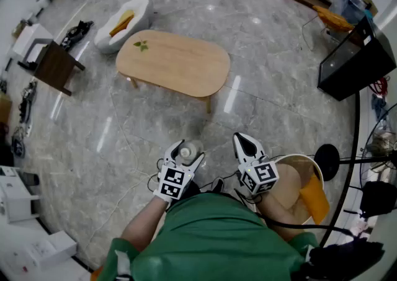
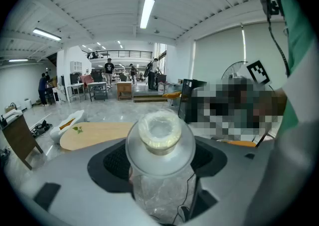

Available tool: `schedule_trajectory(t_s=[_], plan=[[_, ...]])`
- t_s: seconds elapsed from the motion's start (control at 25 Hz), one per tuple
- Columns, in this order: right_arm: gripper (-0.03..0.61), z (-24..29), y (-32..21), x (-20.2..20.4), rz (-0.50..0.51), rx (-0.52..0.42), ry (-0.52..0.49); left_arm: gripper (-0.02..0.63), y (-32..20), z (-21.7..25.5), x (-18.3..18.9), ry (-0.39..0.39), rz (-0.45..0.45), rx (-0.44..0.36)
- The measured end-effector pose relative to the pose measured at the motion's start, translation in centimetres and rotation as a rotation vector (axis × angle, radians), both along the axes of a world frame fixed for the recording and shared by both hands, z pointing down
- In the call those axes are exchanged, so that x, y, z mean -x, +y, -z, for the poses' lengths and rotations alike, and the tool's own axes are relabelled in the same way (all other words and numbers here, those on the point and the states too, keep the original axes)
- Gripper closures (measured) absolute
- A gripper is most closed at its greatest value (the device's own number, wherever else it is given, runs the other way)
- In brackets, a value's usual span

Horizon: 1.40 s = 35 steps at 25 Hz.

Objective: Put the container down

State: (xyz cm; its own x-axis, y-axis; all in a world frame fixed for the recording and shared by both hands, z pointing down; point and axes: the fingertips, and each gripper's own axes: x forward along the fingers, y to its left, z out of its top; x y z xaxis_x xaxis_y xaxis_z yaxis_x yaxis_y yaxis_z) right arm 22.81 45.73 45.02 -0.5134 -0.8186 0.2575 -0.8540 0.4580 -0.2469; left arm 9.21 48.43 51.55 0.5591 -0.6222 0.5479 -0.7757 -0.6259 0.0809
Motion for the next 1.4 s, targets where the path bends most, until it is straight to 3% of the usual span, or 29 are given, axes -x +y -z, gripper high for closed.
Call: schedule_trajectory(t_s=[0.6,1.12,1.4], plan=[[0.565,1.2,-3.2,5.9,-0.043,-0.030,0.056,0.272,-3.2,-0.1,7.4,-0.036,-0.031,-0.014],[0.565,1.6,-5.1,13.8,-0.111,-0.026,0.132,0.272,-5.1,-1.7,16.6,0.026,-0.043,0.014],[0.565,1.0,-5.8,16.2,-0.103,-0.009,0.147,0.272,-6.0,-3.0,19.0,0.029,-0.044,0.033]])
